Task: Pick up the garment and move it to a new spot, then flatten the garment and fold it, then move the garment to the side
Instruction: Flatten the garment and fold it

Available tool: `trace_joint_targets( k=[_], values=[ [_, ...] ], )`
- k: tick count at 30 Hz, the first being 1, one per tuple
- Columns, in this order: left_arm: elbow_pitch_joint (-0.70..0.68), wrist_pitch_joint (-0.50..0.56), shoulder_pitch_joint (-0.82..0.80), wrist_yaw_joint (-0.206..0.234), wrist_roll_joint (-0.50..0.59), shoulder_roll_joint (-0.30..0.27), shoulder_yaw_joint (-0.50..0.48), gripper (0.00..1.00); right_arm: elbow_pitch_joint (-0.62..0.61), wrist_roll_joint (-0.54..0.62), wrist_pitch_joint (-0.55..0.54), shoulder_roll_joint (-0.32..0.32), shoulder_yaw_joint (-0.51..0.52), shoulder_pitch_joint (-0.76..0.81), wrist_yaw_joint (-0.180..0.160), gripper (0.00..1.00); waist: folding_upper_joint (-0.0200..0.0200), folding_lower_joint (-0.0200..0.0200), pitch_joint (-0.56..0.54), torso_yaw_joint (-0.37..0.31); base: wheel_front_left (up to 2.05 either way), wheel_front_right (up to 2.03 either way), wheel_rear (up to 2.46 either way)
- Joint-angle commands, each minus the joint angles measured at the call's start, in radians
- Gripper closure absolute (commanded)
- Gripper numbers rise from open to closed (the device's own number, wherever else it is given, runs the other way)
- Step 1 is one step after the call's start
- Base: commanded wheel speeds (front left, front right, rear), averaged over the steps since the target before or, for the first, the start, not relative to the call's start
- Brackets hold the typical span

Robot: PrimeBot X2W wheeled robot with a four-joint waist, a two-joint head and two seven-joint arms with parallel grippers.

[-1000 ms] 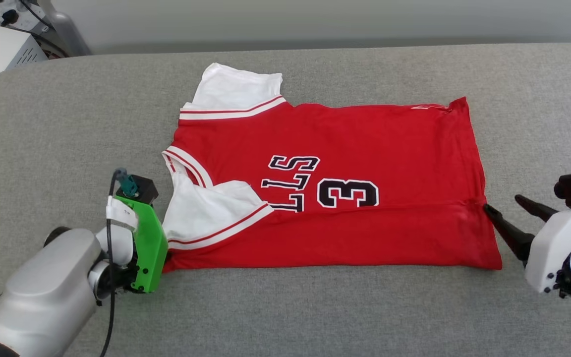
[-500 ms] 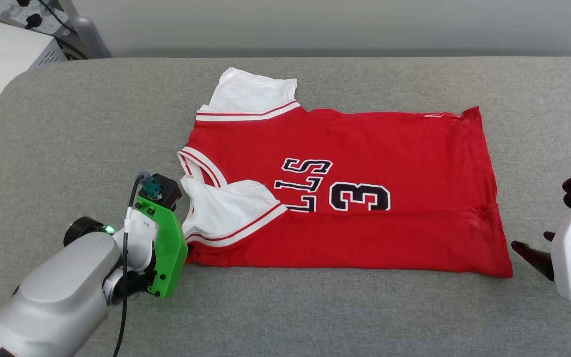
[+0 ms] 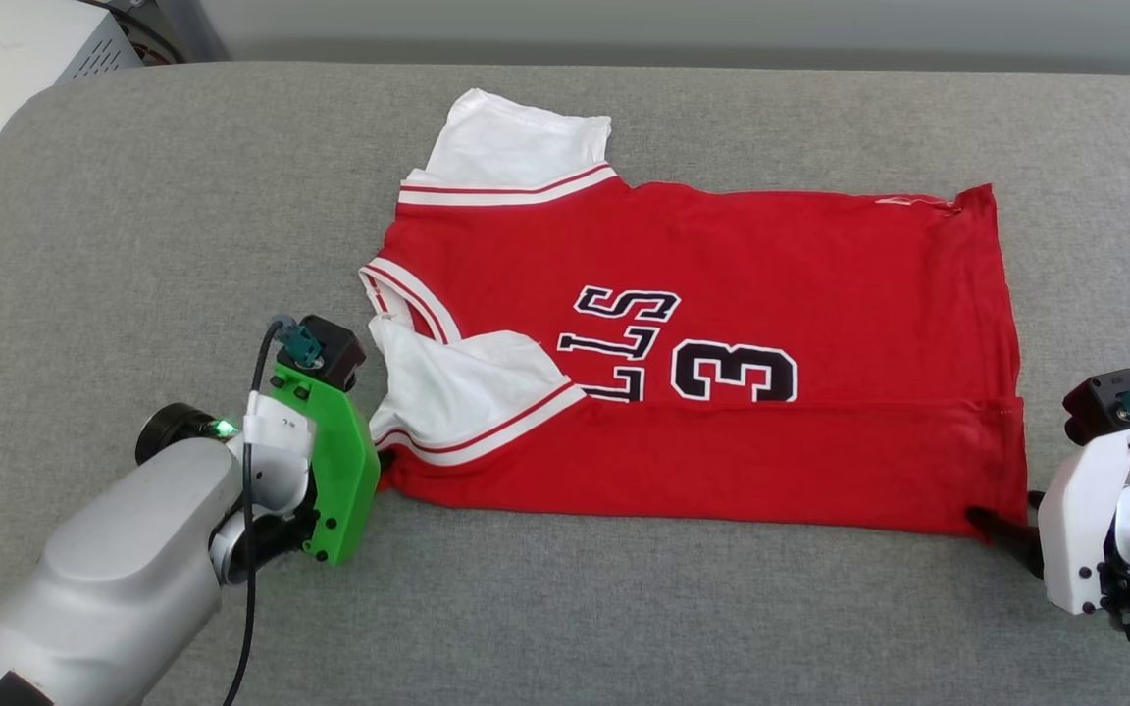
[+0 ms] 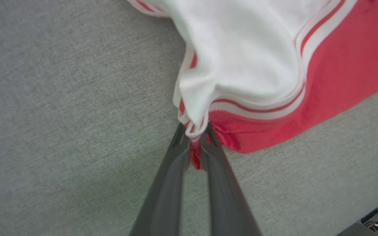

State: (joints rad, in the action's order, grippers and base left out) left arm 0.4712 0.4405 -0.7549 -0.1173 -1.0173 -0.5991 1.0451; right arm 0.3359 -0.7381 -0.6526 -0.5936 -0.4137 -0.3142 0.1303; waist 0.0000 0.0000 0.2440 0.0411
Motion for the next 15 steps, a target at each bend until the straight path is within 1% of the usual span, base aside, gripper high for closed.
trace_joint_targets(
  k=[1, 2, 8, 15],
  values=[
    [0.006, -0.009, -0.005, 0.006, 0.001, 0.003, -0.006, 1.00, 0.029, -0.014, 0.017, 0.036, -0.035, 0.007, 0.000, 0.66, 0.0000, 0.0000, -0.004, -0.005, 0.00, 0.00, 0.00],
    [0.011, -0.014, -0.001, 0.006, -0.002, 0.003, -0.008, 1.00, 0.031, -0.013, 0.036, 0.032, -0.042, -0.001, 0.000, 1.00, 0.0000, 0.0000, -0.009, -0.009, 0.00, 0.00, 0.00],
    [0.035, -0.046, 0.033, 0.003, -0.041, 0.002, -0.028, 1.00, 0.015, -0.042, 0.115, -0.011, -0.051, -0.026, 0.000, 1.00, 0.0000, 0.0000, -0.070, -0.025, 0.00, 0.00, 0.00],
    [-0.002, -0.057, 0.086, 0.001, -0.069, -0.017, -0.028, 1.00, -0.051, -0.078, 0.128, -0.080, -0.032, 0.031, 0.000, 1.00, 0.0000, 0.0000, -0.134, -0.030, 0.00, 0.00, 0.00]
  ],
)
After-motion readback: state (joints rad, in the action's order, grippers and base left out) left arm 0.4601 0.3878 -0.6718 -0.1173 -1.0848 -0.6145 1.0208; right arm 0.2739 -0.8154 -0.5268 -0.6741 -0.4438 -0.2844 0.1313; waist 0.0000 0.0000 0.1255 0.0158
